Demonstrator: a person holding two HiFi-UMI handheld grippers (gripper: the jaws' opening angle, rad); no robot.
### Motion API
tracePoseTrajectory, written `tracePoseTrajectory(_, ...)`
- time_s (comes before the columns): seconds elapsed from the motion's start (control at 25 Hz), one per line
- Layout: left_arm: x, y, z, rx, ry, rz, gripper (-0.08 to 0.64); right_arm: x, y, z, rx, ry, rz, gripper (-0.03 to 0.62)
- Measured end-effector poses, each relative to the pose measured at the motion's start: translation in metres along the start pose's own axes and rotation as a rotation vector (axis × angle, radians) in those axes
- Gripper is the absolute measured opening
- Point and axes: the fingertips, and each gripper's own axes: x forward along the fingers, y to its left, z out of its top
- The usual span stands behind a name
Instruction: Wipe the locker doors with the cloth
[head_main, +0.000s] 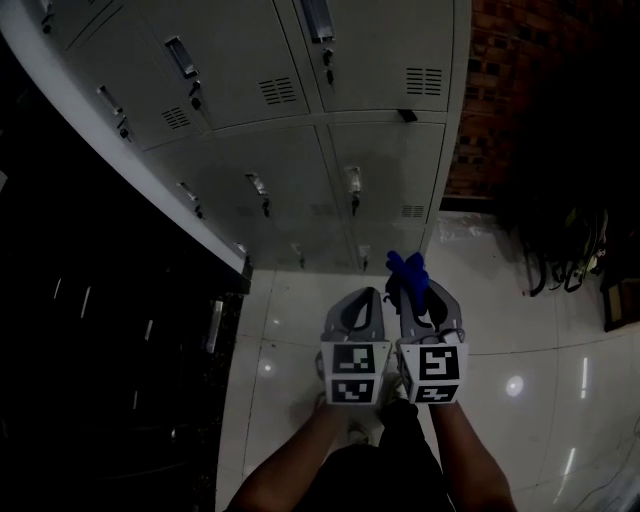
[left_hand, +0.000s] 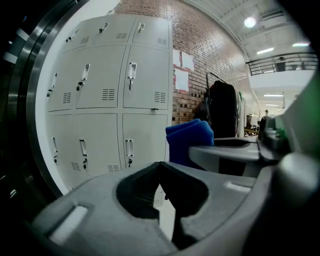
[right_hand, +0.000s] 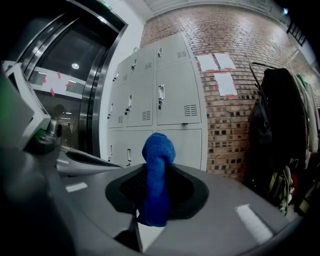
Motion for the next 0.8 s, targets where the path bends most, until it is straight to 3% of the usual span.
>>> tracePoseTrajectory(0.8,-0.083,-0.025,0.018,0.031,-0.084,-0.085,0.003,-0.08,0.039,0.032,-0.048,-0.029,-0.068,0.081)
